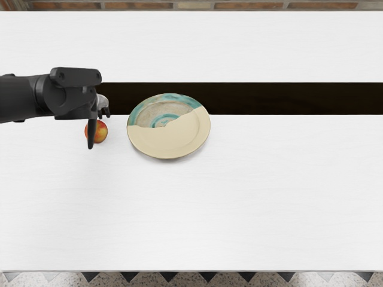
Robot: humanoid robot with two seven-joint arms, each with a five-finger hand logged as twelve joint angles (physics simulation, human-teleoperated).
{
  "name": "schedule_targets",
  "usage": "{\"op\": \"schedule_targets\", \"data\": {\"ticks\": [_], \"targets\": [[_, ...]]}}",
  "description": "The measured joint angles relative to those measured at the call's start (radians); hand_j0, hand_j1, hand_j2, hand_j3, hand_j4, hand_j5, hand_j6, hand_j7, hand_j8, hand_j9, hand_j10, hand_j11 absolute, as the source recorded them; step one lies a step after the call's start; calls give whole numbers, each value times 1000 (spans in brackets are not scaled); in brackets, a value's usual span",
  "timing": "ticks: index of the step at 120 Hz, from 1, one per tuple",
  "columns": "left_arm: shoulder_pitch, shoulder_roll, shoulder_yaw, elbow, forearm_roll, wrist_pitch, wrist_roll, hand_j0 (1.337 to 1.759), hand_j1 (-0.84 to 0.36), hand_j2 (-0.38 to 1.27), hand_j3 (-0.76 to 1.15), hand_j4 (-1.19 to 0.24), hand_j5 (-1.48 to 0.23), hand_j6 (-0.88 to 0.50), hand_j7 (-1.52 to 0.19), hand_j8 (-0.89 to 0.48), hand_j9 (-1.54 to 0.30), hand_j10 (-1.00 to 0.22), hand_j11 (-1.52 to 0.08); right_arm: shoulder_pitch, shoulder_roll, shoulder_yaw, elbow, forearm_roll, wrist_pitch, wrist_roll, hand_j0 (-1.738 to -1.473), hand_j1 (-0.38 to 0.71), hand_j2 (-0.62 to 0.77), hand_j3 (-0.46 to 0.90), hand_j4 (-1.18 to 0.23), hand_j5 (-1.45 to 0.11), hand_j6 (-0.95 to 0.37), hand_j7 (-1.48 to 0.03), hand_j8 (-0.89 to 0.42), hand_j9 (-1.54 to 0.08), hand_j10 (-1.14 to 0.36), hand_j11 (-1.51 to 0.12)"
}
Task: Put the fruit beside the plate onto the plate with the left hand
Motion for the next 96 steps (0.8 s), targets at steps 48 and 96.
{"op": "schedule_targets", "data": {"ticks": [48,96], "targets": [[26,-7,-4,14,1,11,-2,1658,-42,66,0,-63,-649,0,-754,-327,-424,-327,-424,0,0,0,0,0,0,0,-1658,-305,-7,0,-37,-47,-37,-47,-37,-47,-37,-47],[18,-6,-4,6,-7,2,4,1657,-307,116,0,-60,-583,9,-699,-410,-716,-545,-716,0,0,0,0,0,0,0,-1658,-305,-7,0,-37,-47,-37,-47,-37,-47,-37,-47]]}}
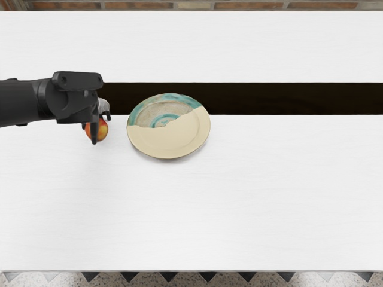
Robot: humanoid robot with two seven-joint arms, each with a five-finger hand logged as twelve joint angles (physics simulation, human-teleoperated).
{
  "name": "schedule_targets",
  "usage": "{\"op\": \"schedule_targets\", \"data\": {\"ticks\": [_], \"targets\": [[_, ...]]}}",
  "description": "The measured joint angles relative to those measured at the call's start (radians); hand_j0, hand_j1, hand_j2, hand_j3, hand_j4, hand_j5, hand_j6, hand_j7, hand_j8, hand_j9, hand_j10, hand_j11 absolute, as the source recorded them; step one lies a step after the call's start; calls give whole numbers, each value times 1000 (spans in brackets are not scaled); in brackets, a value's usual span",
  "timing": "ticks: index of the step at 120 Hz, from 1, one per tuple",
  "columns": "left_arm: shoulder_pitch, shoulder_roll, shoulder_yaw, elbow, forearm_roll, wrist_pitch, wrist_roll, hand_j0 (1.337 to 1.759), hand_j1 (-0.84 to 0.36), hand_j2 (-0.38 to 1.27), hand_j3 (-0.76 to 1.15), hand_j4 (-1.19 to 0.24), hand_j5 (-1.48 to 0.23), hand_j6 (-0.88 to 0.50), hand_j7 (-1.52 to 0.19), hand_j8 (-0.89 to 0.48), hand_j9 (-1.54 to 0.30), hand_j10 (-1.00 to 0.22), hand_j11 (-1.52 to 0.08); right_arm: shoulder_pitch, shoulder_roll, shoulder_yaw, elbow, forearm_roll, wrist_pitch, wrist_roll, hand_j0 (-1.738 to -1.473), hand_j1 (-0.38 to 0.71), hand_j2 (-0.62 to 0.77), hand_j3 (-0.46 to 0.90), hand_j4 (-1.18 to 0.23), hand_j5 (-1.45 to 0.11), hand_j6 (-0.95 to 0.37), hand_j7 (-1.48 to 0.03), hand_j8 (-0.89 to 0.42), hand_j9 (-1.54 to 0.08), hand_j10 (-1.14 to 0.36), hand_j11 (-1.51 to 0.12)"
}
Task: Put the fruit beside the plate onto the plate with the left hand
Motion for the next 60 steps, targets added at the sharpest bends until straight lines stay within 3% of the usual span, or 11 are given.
{"op": "schedule_targets", "data": {"ticks": [9,28,42,60], "targets": [[-7,1,0,-6,-2,-1,1,1657,-327,138,0,-123,-486,-49,-613,-397,-747,-567,-747,0,0,0,0,0,0,0,-1658,-305,-7,0,-37,-47,-37,-47,-37,-47,-37,-47],[-34,10,-4,-29,-12,-1,-4,1657,-353,171,0,-401,-686,-367,-744,-378,-803,-608,-803,0,0,0,0,0,0,0,-1658,-305,-7,0,-37,-47,-37,-47,-37,-47,-37,-47],[-54,32,-5,-48,-17,-1,-4,1655,-356,189,0,-508,-782,-347,-815,-374,-843,-629,-844,0,0,0,0,0,0,0,-1658,-305,-7,0,-37,-47,-37,-47,-37,-47,-37,-47],[-92,69,-2,-87,-18,-4,-4,1652,-359,173,0,-473,-893,-299,-903,-341,-909,-666,-910,0,0,0,0,0,0,0,-1658,-305,-7,0,-37,-47,-37,-47,-37,-47,-37,-47]]}}
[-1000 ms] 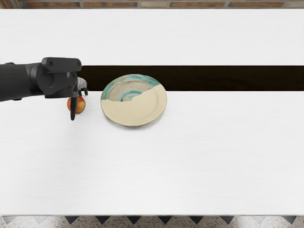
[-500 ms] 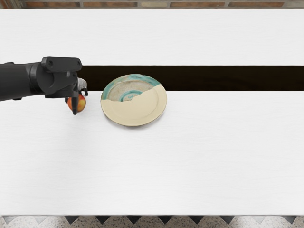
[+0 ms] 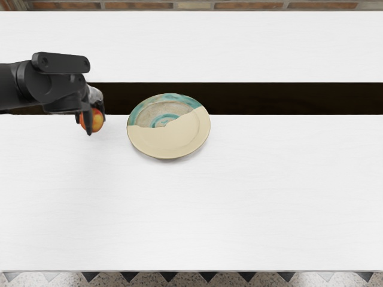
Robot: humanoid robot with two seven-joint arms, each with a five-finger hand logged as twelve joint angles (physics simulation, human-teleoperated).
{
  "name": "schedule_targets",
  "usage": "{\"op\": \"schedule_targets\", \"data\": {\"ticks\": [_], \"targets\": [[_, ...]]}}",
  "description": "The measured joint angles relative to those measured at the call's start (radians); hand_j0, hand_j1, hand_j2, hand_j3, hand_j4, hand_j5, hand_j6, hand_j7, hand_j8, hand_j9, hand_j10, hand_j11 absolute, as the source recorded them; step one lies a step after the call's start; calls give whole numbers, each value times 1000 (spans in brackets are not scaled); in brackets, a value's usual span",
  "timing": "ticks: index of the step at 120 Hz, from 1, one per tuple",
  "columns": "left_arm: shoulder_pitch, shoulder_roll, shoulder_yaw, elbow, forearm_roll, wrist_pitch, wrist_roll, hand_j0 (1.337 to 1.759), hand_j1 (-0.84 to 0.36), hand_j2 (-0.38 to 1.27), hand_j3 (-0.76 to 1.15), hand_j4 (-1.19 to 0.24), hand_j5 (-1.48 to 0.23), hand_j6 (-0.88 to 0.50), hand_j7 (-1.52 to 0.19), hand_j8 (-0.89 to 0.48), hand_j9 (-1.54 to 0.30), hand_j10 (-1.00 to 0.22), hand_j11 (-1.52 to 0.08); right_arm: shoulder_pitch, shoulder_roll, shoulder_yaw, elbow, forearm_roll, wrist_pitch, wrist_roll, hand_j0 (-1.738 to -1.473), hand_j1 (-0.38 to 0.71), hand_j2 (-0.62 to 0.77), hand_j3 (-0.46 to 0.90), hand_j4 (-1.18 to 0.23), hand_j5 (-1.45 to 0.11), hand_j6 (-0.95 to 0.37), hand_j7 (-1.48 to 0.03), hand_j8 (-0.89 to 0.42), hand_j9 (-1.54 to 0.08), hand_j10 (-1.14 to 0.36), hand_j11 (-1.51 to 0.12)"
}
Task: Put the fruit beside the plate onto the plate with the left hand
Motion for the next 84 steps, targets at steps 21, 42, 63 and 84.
{"op": "schedule_targets", "data": {"ticks": [21,42,63,84], "targets": [[-26,30,-2,-26,0,-9,0,1648,-362,169,0,-431,-980,-261,-972,-317,-971,-699,-972,0,0,0,0,0,0,0,-1658,-305,-7,0,-37,-47,-37,-47,-37,-47,-37,-47],[-38,75,-40,-29,3,-51,6,1645,-358,154,0,-418,-1033,-242,-1016,-298,-1011,-721,-1012,0,0,0,0,0,0,0,-1658,-305,-7,0,-37,-47,-37,-47,-37,-47,-37,-47],[-60,128,-94,-27,10,-112,14,1643,-372,227,0,-420,-1049,-240,-1033,-293,-1034,-736,-1039,0,0,0,0,0,0,0,-1658,-305,-7,0,-37,-48,-37,-47,-37,-47,-37,-47],[-60,187,-180,-19,15,-200,15,1640,-497,465,0,-379,-1065,-178,-1050,-243,-1055,-735,-1063,0,0,0,0,0,0,0,-1658,-305,-7,0,-37,-47,-37,-47,-37,-47,-37,-47]]}}
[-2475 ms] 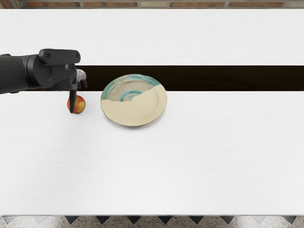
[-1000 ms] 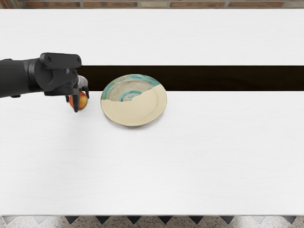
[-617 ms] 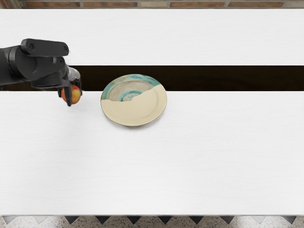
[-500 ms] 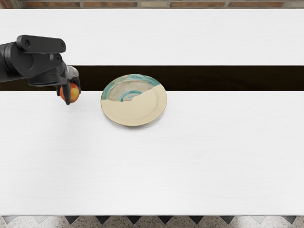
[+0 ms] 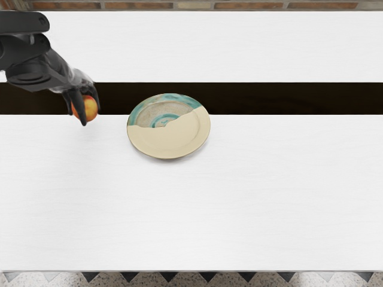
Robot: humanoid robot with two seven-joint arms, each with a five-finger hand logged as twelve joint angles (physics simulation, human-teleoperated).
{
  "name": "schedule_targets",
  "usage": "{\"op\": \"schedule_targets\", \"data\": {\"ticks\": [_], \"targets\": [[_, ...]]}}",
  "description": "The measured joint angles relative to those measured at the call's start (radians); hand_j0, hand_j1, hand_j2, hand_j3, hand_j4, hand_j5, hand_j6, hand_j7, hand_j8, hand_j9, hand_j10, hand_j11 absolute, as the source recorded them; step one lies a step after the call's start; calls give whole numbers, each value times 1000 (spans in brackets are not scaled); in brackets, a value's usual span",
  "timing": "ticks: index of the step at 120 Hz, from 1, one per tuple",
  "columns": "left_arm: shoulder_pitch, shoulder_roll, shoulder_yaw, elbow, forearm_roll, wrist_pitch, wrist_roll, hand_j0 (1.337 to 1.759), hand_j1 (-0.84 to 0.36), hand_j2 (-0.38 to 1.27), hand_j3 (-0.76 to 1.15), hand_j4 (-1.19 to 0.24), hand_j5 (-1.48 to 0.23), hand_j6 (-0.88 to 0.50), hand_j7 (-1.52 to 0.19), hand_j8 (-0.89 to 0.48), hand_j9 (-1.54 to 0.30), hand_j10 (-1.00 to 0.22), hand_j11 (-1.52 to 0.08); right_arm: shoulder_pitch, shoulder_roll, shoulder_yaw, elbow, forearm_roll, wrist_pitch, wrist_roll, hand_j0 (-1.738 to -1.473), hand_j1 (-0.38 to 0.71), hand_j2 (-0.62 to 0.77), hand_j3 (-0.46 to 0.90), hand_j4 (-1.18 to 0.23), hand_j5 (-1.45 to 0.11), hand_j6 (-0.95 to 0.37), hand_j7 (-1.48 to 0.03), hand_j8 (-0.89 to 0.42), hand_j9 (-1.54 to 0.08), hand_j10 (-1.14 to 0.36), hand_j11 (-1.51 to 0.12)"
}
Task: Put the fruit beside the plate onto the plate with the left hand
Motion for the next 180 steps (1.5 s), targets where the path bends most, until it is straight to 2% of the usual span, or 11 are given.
{"op": "schedule_targets", "data": {"ticks": [32,42,60,67,76,103,121,127,160,163,180], "targets": [[-1,35,-157,7,3,-133,3,1637,-473,370,0,-371,-1088,-166,-1067,-255,-1063,-737,-1074,0,0,0,0,0,0,0,-1658,-305,-7,0,-37,-47,-37,-47,-37,-47,-37,-47],[-1,29,-196,8,6,-141,34,1636,-481,377,0,-364,-1093,-158,-1073,-250,-1066,-735,-1076,0,0,0,0,0,0,0,-1658,-305,-7,0,-37,-47,-37,-47,-37,-47,-37,-47],[3,-2,-283,9,38,-134,123,1635,-486,388,0,-359,-1097,-152,-1079,-243,-1072,-736,-1083,0,0,0,0,0,0,0,-1658,-305,-7,0,-37,-47,-37,-47,-37,-47,-37,-47],[4,-50,-302,9,45,-121,140,1635,-517,467,0,-349,-1098,-145,-1080,-241,-1074,-748,-1085,0,0,0,0,0,0,0,-1658,-305,-7,0,-37,-47,-37,-47,-37,-47,-37,-47],[6,-112,-317,8,50,-81,152,1634,-502,419,0,-338,-1112,-133,-1089,-228,-1079,-747,-1090,0,0,0,0,0,0,0,-1658,-305,-7,0,-37,-48,-37,-48,-37,-48,-37,-48],[18,-246,-329,10,103,84,162,1633,-483,377,0,-347,-1122,-143,-1097,-237,-1086,-747,-1097,0,0,0,0,0,0,0,-1658,-305,-7,0,-37,-48,-37,-47,-37,-47,-37,-47],[46,-258,-329,14,150,172,163,1634,-477,368,0,-351,-1123,-145,-1099,-240,-1087,-745,-1098,0,0,0,0,0,0,0,-1658,-305,-7,0,-37,-47,-37,-47,-37,-47,-37,-47],[56,-266,-328,20,164,187,164,1633,-500,420,0,-351,-1112,-148,-1093,-242,-1084,-748,-1096,0,0,0,0,0,0,0,-1658,-305,-7,0,-37,-47,-37,-47,-37,-47,-37,-47],[79,-304,-327,35,181,227,164,1635,-459,339,0,-377,-1093,-170,-1074,-263,-1065,-734,-1073,0,0,0,0,0,0,0,-1658,-305,-7,0,-37,-48,-37,-47,-37,-48,-37,-47],[85,-310,-327,38,181,229,164,1635,-479,411,0,-377,-1086,-169,-1068,-262,-1059,-730,-1068,0,0,0,0,0,0,0,-1658,-305,-7,0,-37,-48,-37,-47,-37,-48,-37,-47],[103,-328,-327,60,192,234,164,1637,-452,342,0,-400,-1042,-195,-1023,-290,-1014,-702,-1021,0,0,0,0,0,0,0,-1658,-305,-7,0,-37,-47,-37,-47,-37,-47,-37,-47]]}}
